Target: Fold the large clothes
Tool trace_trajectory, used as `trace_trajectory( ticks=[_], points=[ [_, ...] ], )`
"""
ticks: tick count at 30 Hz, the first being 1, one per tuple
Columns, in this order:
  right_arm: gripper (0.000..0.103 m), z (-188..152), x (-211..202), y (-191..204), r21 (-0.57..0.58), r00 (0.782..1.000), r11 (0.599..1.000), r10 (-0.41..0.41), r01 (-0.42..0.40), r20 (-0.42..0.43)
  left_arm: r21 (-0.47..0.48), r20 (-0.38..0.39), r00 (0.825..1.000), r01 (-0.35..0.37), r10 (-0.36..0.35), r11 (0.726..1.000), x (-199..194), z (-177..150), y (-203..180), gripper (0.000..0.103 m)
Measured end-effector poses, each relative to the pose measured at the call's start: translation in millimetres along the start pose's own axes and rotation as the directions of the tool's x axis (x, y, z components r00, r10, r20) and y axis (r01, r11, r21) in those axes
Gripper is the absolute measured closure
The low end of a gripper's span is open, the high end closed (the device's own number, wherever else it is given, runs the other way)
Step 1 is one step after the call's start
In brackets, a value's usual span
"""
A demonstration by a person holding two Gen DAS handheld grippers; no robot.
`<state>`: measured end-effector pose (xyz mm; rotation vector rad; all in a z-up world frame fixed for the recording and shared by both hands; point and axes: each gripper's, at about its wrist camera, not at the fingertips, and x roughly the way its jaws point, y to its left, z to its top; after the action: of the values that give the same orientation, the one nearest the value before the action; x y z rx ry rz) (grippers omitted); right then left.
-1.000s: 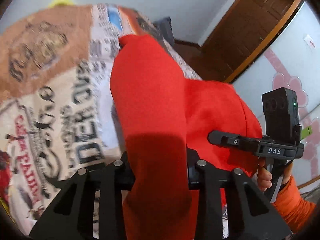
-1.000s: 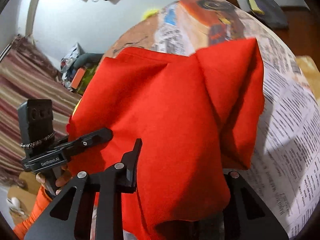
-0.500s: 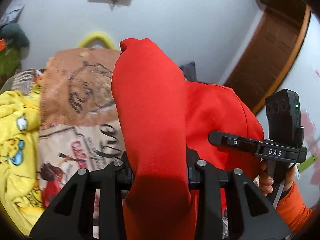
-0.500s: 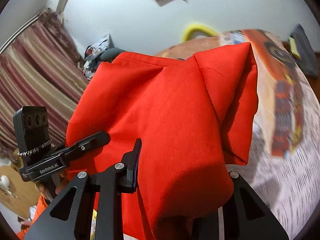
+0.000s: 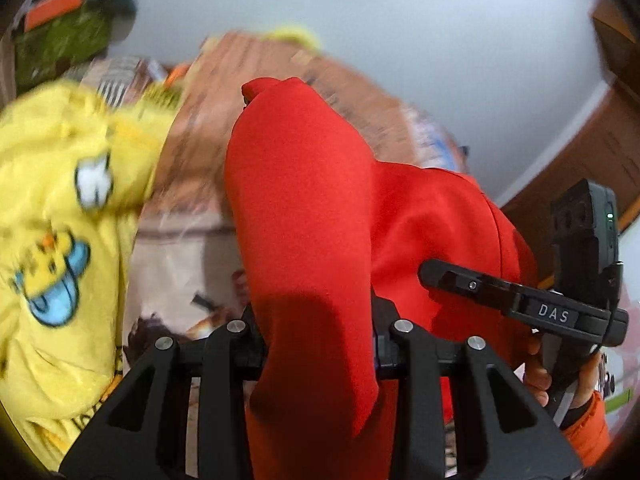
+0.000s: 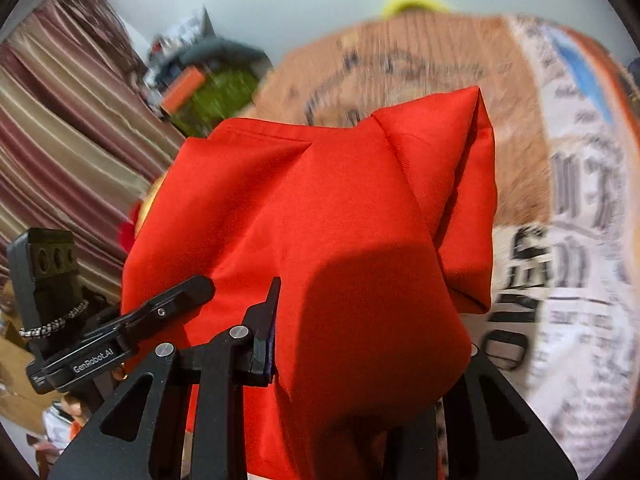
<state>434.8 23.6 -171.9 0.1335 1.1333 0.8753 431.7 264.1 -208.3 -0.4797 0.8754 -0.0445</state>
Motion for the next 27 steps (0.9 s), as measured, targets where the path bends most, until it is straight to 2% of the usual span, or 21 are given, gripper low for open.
trace_trajectory(
  ticks=[4, 6, 7, 10, 11, 12, 15, 16, 17, 18, 21, 22, 24, 25, 27],
  points=[
    [0.077, -19.3, 62.4, -14.0, 0.018, 0.991, 0.999, -0.037, 0.040, -0.125, -0.069, -0.112, 0.993, -0.046, 0.038, 0.997, 48.0, -23.7, 45.8, 0.068],
    [0.076, -29.2, 76.9, -21.3, 0.009, 0.983, 0.998, -0.063, 0.065, -0.174, -0.075, -0.160, 0.984, -0.090, 0.077, 0.993, 63.6, -36.6, 60.0, 0.061],
    [0.076, -35.0, 78.6, -24.4, 0.002, 0.982, 0.998, -0.064, 0.066, -0.177, -0.078, -0.155, 0.986, -0.076, 0.063, 0.994, 66.1, -44.8, 67.2, 0.055],
    [0.073, -43.0, 65.7, -27.1, -0.008, 0.981, 0.998, -0.065, 0.065, -0.185, -0.091, -0.132, 0.989, -0.075, 0.063, 0.993, 53.0, -52.5, 69.3, 0.040],
    [0.063, -44.8, 61.9, -27.4, -0.016, 0.979, 0.997, -0.079, 0.078, -0.190, -0.078, -0.130, 0.988, -0.098, 0.088, 0.992, 47.8, -53.9, 66.8, 0.035],
    [0.054, -48.8, 53.9, -25.2, -0.035, 0.972, 0.991, -0.131, 0.126, -0.194, -0.061, -0.127, 0.985, -0.124, 0.115, 0.990, 44.5, -55.8, 65.2, 0.033],
    [0.050, -54.3, 30.4, -19.2, -0.095, 0.963, 0.976, -0.209, 0.195, -0.169, 0.020, -0.114, 0.974, -0.194, 0.195, 0.981, 29.8, -65.8, 52.9, 0.026],
    [0.047, -58.8, 22.4, -16.8, -0.115, 0.959, 0.969, -0.234, 0.217, -0.161, 0.046, -0.110, 0.970, -0.213, 0.217, 0.976, 25.0, -68.7, 50.5, 0.021],
    [0.037, -64.7, 15.7, -12.5, -0.132, 0.949, 0.959, -0.271, 0.252, -0.158, 0.067, -0.110, 0.966, -0.228, 0.234, 0.971, 22.4, -73.8, 49.2, 0.016],
    [0.034, -65.6, 13.7, -8.3, -0.149, 0.940, 0.947, -0.305, 0.283, -0.151, 0.088, -0.112, 0.961, -0.244, 0.253, 0.966, 17.9, -79.9, 46.6, 0.014],
    [0.034, -79.8, -4.2, -10.5, -0.221, 0.929, 0.917, -0.359, 0.332, -0.094, 0.113, -0.121, 0.956, -0.253, 0.266, 0.961, 4.7, -103.3, 45.0, 0.010],
    [0.034, -90.7, -13.8, -5.0, -0.262, 0.915, 0.891, -0.399, 0.371, -0.058, 0.112, -0.131, 0.953, -0.260, 0.274, 0.959, 0.8, -110.7, 46.3, 0.010],
    [0.034, -106.1, -27.4, 3.2, -0.306, 0.893, 0.856, -0.449, 0.417, -0.038, 0.122, -0.145, 0.943, -0.282, 0.298, 0.951, -7.0, -123.3, 46.8, 0.010],
    [0.034, -111.6, -33.3, 6.4, -0.314, 0.889, 0.851, -0.455, 0.420, -0.044, 0.130, -0.149, 0.936, -0.300, 0.317, 0.945, -10.8, -129.0, 45.9, 0.010],
    [0.034, -117.5, -47.8, 14.4, -0.304, 0.896, 0.860, -0.442, 0.411, -0.040, 0.140, -0.145, 0.928, -0.325, 0.344, 0.935, -20.7, -137.0, 40.9, 0.010]
  ],
)
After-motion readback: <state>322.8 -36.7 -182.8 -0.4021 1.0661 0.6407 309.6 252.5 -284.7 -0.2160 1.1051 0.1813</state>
